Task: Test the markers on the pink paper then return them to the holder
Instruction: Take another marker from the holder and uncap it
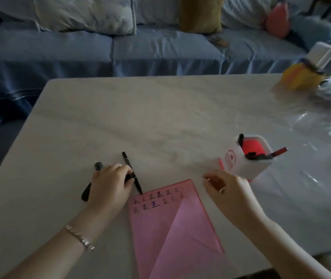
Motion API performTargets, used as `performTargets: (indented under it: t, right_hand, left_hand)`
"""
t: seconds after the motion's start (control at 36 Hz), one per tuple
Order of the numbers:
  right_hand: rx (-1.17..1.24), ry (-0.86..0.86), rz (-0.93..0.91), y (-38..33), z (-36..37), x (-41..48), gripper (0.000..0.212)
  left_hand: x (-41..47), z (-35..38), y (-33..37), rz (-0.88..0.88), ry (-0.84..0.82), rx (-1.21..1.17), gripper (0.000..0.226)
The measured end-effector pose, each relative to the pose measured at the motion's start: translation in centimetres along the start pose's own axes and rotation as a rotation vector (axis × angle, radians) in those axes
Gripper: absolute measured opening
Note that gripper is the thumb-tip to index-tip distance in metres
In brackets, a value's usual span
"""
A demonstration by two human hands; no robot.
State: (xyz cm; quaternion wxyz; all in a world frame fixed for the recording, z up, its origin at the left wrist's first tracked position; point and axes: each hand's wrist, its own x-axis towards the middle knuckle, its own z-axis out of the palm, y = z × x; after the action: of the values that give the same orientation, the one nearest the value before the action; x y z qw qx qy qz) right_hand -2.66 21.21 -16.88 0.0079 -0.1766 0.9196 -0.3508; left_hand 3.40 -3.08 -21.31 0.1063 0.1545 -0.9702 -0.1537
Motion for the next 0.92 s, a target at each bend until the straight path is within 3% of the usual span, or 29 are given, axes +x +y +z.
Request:
performTargets:
  t: [0.11,0.17,0.31,0.39,0.56,0.69,0.83,0.92]
  right_hand:
    - [-0.122,0.304,-0.111,0.2,-4.5,0.5,0.011]
    - [-0.198,0.374,-0.11,0.5,-6.1,1.1,0.011]
    - [-0.336,0.252,0.091,2.1,-6.5,3.0,0.026]
    - [-0.411,0.215,0.061,2.9,-5.6,3.4,0.024]
    - [-0.437,0.305,0.03,3.7,-5.1,3.6,0.015]
    - [-0.362,0.446,-0.169,2.1,-5.9,2.4,0.017]
    - [-0.098,0.471,-0.422,-2.2,-6.5,0.4,0.015]
    - [0.156,0.361,-0.41,-4.1,-4.9,-0.1,0.016]
  left_hand:
    - [-0.6,-1.2,1.6,0.149,-0.013,-0.124,0.011]
    - [-1.0,-1.7,2.4,0.185,-0.044,-0.158,0.009]
    - [-1.6,-2.4,3.9,0.171,-0.105,-0.242,0.011]
    - [-2.0,-2.8,4.0,0.141,-0.104,-0.286,0.014]
    - [-2.3,-2.9,3.4,0.078,-0.113,-0.341,0.01]
    - [-2.5,-2.6,3.4,0.12,-0.093,-0.334,0.009]
    - [-2.9,-2.5,3.9,0.121,-0.02,-0.425,0.02]
    - [-3.3,-2.7,4.3,0.135,0.002,-0.466,0.034]
